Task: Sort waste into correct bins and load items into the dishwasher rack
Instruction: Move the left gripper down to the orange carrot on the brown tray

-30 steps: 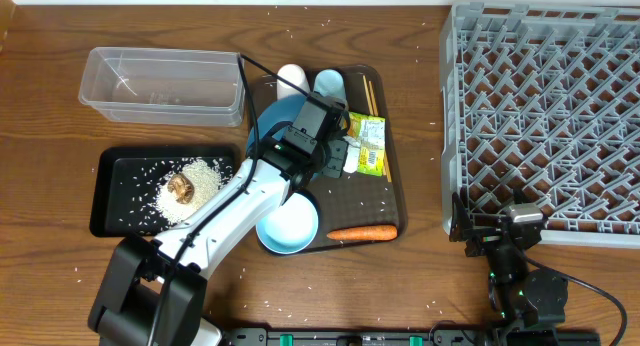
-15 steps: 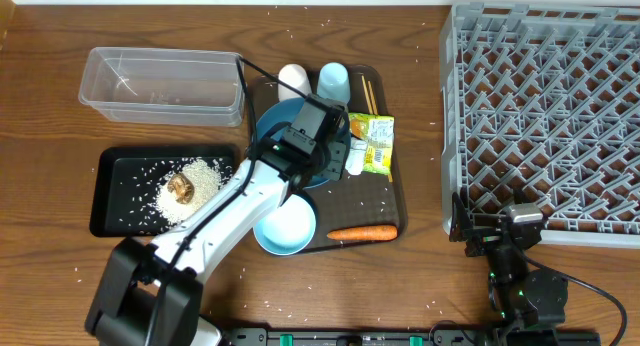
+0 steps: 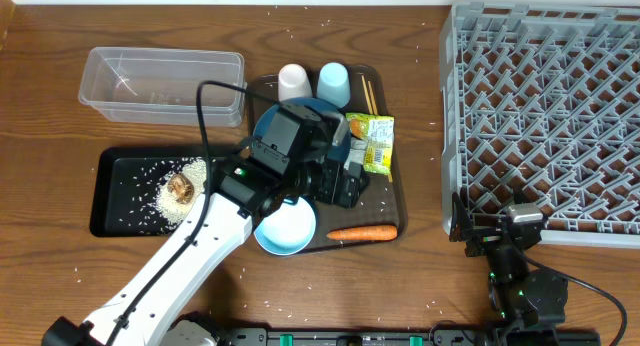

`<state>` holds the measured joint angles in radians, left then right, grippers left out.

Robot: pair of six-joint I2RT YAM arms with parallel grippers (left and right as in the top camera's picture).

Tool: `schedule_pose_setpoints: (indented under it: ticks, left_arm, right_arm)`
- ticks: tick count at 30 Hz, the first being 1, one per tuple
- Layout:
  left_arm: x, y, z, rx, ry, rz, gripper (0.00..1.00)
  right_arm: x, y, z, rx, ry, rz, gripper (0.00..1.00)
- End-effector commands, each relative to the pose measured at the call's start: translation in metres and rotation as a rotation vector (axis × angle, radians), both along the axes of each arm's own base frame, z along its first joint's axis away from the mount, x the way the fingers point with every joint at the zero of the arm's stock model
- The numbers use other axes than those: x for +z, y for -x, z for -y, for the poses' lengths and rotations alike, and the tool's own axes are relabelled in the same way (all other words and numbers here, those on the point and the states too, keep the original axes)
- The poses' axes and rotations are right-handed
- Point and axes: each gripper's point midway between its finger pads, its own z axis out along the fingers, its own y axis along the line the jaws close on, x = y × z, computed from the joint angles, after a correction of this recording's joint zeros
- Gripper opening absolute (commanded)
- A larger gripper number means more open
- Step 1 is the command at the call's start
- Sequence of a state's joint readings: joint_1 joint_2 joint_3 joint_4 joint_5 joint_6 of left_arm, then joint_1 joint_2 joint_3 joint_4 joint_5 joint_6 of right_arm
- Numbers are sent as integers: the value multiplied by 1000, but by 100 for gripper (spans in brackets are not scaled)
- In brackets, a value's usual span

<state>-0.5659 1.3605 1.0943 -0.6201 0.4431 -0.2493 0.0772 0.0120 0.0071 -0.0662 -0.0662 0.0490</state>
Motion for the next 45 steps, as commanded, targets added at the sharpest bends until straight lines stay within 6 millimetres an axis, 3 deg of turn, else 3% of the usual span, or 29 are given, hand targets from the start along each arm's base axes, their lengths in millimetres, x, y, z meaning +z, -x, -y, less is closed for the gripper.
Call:
schedule_pose_setpoints:
  ticks: [1,5,8,14,19,32,43,45]
  left_arm:
    - [-6,24,10,-145,-8,-24,98]
    - [-36,39,7,-172,-202,-27,98]
    - [-54,47,16,-216,-316,16,99]
    - [-86,46,33,-301,-507,159,98]
    - [-107,47,35,-412,-605,204,99]
    - [-143,41,43,-582,-677,242,97]
    - [-150,25,42,-549,-721,289,90]
    - [-149,24,43,-545,-717,293,84]
  right_arm:
    - [-1,0,5,-25,-13,-2,99]
    - [-1,0,5,-25,-13,-2,99]
    - [-1,0,6,-25,-13,-2,99]
    - [-1,0,5,-25,-13,-2,99]
    - [-1,0,6,-25,-13,-3,99]
    - [-1,0,6,-25,-13,-3,99]
    - [-1,0,6,-25,-13,-2,99]
    - [-1,0,6,-25,-13,-2,99]
